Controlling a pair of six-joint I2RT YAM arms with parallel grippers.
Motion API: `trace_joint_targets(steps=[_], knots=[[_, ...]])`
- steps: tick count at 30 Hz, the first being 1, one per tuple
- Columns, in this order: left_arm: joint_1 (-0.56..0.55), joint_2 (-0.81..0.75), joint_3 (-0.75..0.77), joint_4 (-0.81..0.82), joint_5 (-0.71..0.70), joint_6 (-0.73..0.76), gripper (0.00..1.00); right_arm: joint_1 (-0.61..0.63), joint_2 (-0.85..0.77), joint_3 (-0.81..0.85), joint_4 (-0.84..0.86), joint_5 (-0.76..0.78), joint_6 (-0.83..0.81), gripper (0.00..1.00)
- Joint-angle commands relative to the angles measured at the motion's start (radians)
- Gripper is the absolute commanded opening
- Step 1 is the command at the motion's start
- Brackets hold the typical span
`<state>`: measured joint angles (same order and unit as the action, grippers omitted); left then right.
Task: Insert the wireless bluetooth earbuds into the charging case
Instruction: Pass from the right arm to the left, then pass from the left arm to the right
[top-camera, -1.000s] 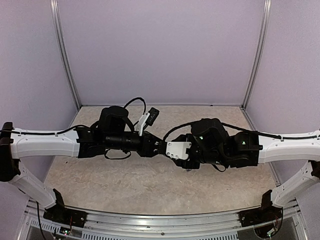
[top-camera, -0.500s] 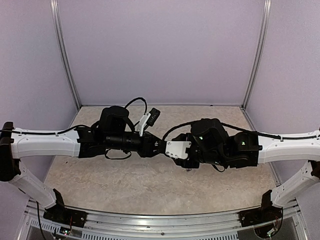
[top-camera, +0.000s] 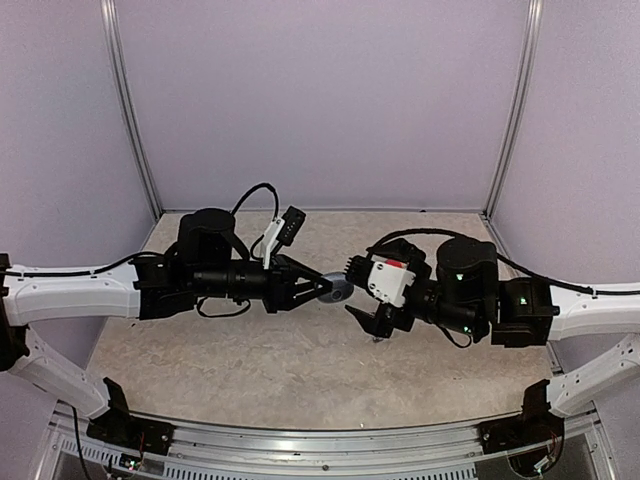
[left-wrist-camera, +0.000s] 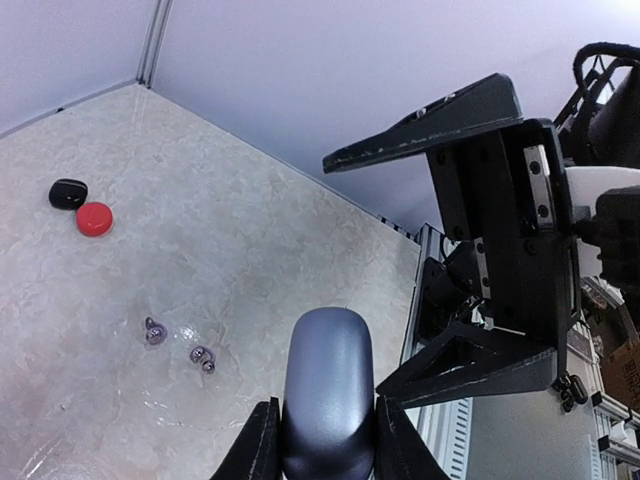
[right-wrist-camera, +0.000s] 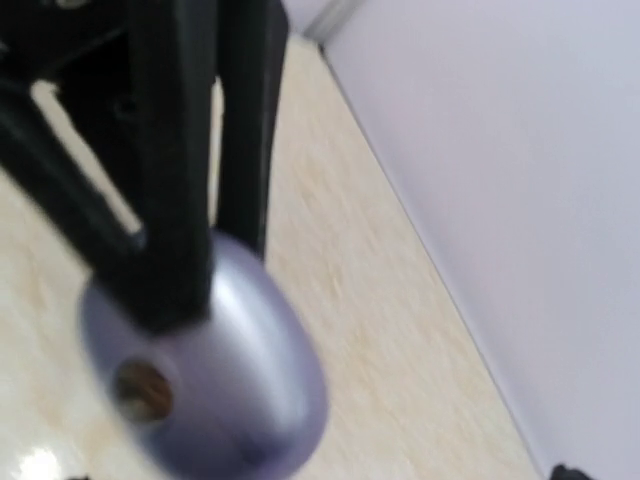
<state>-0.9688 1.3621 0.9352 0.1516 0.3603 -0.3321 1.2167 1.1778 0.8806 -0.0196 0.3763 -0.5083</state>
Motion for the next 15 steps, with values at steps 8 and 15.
trace_joint_targets(steps=[8,15], knots=[[-0.011,-0.166,-0.117,0.244,0.025,0.154,0.22,-0.139,-0.177,-0.176,0.209,-0.51,0.276,0.99],[-0.077,-0.231,-0.164,0.343,-0.004,0.271,0.22,-0.165,-0.108,-0.122,0.212,-0.705,0.45,0.99]])
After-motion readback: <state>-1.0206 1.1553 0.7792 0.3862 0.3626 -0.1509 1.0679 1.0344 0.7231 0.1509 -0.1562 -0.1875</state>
